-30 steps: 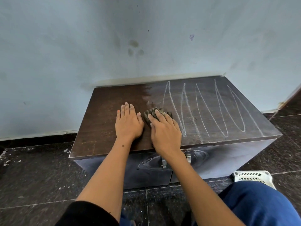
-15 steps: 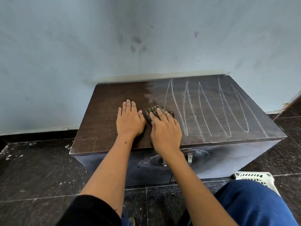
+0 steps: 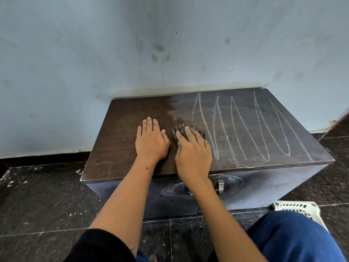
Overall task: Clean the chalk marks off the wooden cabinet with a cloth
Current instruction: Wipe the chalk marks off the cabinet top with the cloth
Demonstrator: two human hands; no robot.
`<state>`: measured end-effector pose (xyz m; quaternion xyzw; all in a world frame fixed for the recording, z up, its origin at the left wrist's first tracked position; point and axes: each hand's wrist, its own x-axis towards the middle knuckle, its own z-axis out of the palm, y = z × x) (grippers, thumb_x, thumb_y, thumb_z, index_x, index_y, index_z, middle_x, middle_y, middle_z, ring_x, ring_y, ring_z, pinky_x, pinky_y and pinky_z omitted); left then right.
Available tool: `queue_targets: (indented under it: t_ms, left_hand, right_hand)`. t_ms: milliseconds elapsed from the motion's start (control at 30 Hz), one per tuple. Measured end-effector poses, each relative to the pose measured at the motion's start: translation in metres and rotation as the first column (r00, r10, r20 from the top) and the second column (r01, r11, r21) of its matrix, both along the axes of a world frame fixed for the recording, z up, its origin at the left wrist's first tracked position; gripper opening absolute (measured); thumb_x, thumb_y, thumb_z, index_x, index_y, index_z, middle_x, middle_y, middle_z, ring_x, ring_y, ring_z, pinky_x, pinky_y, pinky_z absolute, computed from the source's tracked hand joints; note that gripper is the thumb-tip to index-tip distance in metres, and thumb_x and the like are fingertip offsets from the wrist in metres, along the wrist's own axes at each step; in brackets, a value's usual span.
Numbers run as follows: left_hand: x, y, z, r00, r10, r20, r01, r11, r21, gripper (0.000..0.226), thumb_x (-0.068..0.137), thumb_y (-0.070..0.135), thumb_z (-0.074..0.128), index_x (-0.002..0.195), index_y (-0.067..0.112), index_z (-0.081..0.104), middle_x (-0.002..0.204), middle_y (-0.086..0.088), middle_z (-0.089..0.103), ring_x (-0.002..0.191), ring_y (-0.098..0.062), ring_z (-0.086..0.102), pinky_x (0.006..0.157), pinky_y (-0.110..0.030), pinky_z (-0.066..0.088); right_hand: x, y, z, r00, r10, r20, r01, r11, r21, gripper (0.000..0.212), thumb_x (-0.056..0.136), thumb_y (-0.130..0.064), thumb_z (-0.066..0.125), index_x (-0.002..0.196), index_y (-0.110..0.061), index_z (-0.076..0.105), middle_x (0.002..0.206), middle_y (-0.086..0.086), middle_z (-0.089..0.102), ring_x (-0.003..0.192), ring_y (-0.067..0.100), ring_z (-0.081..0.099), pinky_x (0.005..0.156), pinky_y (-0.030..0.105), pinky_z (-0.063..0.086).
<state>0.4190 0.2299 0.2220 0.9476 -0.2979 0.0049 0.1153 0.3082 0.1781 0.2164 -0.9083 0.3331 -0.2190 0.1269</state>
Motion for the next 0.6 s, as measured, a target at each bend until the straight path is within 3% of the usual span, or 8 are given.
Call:
queue_targets:
  t_ms: [67, 233, 400, 600]
  left_hand:
    - [0.000, -0.002, 0.000, 1.000, 0.010, 0.020, -0.010, 1.000, 0.012, 0.057, 0.100, 0.030, 0.023, 0.150, 0.004, 0.015, 0.159, -0.014, 0.010, 0.147, -0.025, 0.005, 0.119, -0.039, 0.004]
    - [0.003, -0.002, 0.001, 0.999, -0.025, 0.042, 0.023, 0.998, 0.051, 0.057, 0.101, 0.029, 0.022, 0.150, 0.001, 0.013, 0.159, -0.015, 0.006, 0.147, -0.024, 0.002, 0.119, -0.036, 0.001]
    - [0.004, 0.002, 0.000, 0.999, -0.047, -0.013, 0.047, 0.998, 0.029, 0.057, 0.101, 0.030, 0.021, 0.151, 0.003, 0.009, 0.159, -0.013, 0.003, 0.147, -0.022, 0.000, 0.119, -0.034, 0.000]
    - [0.003, 0.000, -0.002, 0.999, -0.043, 0.010, 0.042, 0.999, 0.026, 0.058, 0.101, 0.030, 0.021, 0.150, 0.002, 0.009, 0.159, -0.014, 0.004, 0.147, -0.024, 0.001, 0.119, -0.035, 0.000]
  right_hand:
    - [-0.015, 0.012, -0.006, 0.998, -0.040, 0.045, 0.041, 0.999, -0.026, 0.035, 0.087, -0.018, 0.054, 0.119, -0.024, 0.065, 0.132, 0.002, 0.058, 0.122, 0.026, 0.054, 0.100, 0.041, 0.043]
    - [0.029, -0.018, 0.008, 0.993, 0.087, -0.079, -0.082, 0.994, 0.066, 0.042, 0.099, -0.029, 0.034, 0.139, -0.029, 0.044, 0.152, -0.001, 0.032, 0.141, 0.023, 0.026, 0.113, 0.039, 0.020]
    - [0.054, -0.034, 0.012, 0.983, 0.119, -0.142, -0.111, 0.992, 0.061, 0.043, 0.099, -0.027, 0.034, 0.141, -0.029, 0.041, 0.154, -0.002, 0.028, 0.142, 0.021, 0.022, 0.115, 0.038, 0.019]
    - [-0.009, 0.005, -0.003, 1.000, 0.007, 0.021, -0.007, 0.999, -0.032, 0.036, 0.088, -0.020, 0.051, 0.121, -0.027, 0.063, 0.134, -0.001, 0.056, 0.123, 0.025, 0.053, 0.100, 0.041, 0.042]
